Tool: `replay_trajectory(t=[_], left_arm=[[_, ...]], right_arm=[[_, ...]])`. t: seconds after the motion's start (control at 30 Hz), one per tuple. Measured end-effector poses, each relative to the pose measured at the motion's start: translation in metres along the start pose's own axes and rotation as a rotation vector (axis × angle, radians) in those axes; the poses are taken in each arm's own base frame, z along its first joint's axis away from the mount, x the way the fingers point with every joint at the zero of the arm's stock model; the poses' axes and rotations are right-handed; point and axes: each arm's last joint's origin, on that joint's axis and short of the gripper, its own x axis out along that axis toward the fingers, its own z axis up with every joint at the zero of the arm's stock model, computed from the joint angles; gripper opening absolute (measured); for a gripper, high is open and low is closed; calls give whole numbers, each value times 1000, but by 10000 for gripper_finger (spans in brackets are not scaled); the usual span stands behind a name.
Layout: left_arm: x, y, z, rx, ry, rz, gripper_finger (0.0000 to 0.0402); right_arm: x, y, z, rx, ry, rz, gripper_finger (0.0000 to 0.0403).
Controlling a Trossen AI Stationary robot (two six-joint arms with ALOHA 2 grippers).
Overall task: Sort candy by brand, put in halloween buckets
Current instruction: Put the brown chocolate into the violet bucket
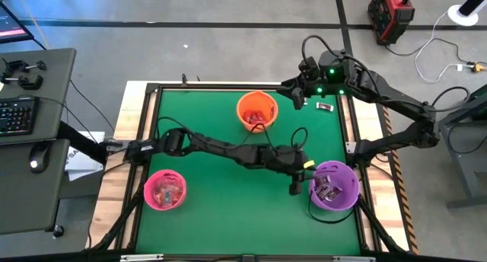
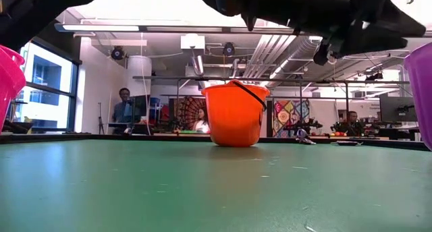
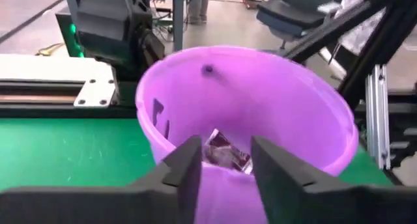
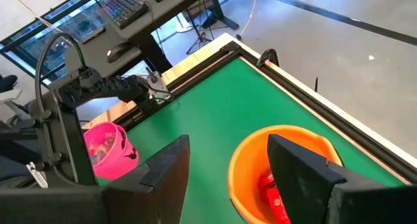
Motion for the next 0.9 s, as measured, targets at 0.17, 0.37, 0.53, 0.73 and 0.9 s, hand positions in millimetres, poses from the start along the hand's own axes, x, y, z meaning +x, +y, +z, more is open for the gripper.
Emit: replay_trajectory(t=[0.17, 0.37, 0.53, 0.73, 0.9], left_arm=[[-6, 0, 7, -20, 22, 4, 184], [-55, 21, 35, 46, 277, 57, 213], [-94, 57, 18, -52, 440, 134, 209], [-156, 55, -9, -193, 344, 167, 205], [-217, 53, -22, -182, 292, 276, 204]], right_arm=[[0, 0, 0, -21, 1, 0, 200], [-2, -4, -2, -15, -2, -97, 200], [-6, -22, -11, 100, 71, -316, 200], [5, -61, -37, 254, 217, -528, 200], [36, -106, -82, 404, 316, -606, 200]])
